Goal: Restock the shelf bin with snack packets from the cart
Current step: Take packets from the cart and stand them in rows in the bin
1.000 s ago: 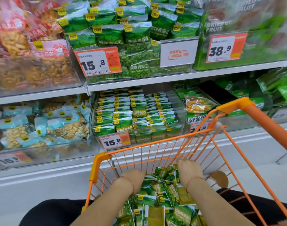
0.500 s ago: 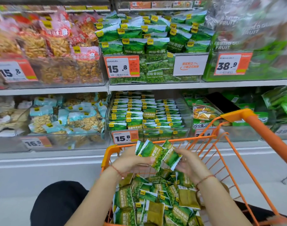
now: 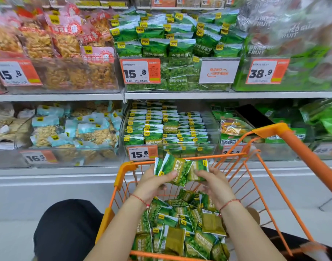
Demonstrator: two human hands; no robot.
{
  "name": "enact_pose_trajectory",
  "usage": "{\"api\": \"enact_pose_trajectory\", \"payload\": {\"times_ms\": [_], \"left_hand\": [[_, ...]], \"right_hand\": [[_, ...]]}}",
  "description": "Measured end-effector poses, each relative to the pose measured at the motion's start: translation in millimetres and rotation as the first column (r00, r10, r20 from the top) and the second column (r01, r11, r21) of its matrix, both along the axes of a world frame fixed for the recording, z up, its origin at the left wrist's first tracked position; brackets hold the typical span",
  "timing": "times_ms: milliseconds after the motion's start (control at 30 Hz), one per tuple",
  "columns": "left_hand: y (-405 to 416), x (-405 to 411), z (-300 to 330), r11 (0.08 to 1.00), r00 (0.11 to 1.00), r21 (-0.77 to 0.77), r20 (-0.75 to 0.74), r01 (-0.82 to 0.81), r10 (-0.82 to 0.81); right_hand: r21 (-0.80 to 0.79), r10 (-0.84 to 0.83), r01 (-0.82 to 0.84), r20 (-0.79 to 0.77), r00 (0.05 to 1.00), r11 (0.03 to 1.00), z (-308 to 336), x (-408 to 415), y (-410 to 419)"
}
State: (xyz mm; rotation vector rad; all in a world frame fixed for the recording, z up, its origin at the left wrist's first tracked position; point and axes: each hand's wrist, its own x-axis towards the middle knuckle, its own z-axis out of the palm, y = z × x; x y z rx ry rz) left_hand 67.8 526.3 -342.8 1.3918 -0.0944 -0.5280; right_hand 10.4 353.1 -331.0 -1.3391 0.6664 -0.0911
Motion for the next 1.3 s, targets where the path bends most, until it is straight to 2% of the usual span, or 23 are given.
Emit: {"api": "enact_pose_trajectory", "payload": {"times_ms": [67, 200, 300, 367, 433, 567, 667, 733, 900, 967, 1067, 1133, 1233, 1300], "left_hand": [[-1, 1, -3, 0.999, 0.999, 0.039, 0.043, -0.004, 0.002], [0, 0, -3, 0.997, 0.997, -0.037, -0.011, 0.070, -0.070], [0, 0, -5, 0.994, 0.995, -0.044, 0.001, 0.099, -0.100], [0, 0, -5, 0.995, 0.997, -0.048, 0.005, 0.082, -0.082], [-2, 1, -5, 0.996, 0.997, -0.053, -0.016, 0.073, -0.074], [-3, 3, -16, 0.996, 0.997, -0.046, -0.018, 0.074, -0.075], [-4, 2, -13, 0.995, 0.996, -0.043, -0.025, 0.088, -0.089], [-4, 2, -11, 0.999, 0.999, -0.034, -0.039, 0.033, -0.034], [-3, 3, -12, 0.992, 0.992, -0.023, -0.016, -0.127, 0.127], [-3, 3, -13, 0.993, 0.993, -0.009, 0.010, -0.116, 0.116], [-6, -4, -7, 0.994, 0.995, 0.102, 0.091, -0.039, 0.030], [-7, -8, -7, 0.989, 0.992, 0.149, 0.124, 0.003, -0.022], [-7, -9, -8, 0.984, 0.980, 0.170, 0.182, 0.045, -0.076], [-5, -6, -10, 0.991, 0.984, 0.137, 0.178, 0.004, -0.029]], "right_hand": [[0.008, -0.083, 0.082, 0.024, 0.996, 0.997, -2, 0, -3], [0.206, -0.129, 0.120, 0.033, 0.991, 0.971, 1, -1, -7], [0.187, -0.099, 0.091, 0.039, 0.994, 0.978, 3, -2, -4], [0.059, -0.054, 0.052, 0.036, 0.998, 0.997, 1, 0, -1], [0.005, -0.005, 0.005, 0.030, 1.000, 1.000, 4, 0, 5], [0.123, 0.037, -0.043, 0.050, 0.998, 0.991, 8, -2, 13], [0.135, 0.171, -0.189, 0.139, 0.975, 0.973, 12, -5, 21], [0.106, 0.274, -0.294, 0.169, 0.947, 0.950, 9, -6, 25], [0.091, 0.353, -0.385, 0.247, 0.902, 0.918, 3, -6, 23], [0.036, 0.359, -0.377, 0.231, 0.904, 0.926, 4, -7, 26], [-0.196, 0.360, -0.326, 0.173, 0.917, 0.925, 3, -7, 28], [-0.280, 0.359, -0.304, 0.170, 0.918, 0.911, 2, -8, 29], [-0.190, 0.306, -0.270, 0.201, 0.931, 0.944, 0, -6, 29], [-0.030, 0.264, -0.264, 0.227, 0.937, 0.964, 2, -4, 31]]}}
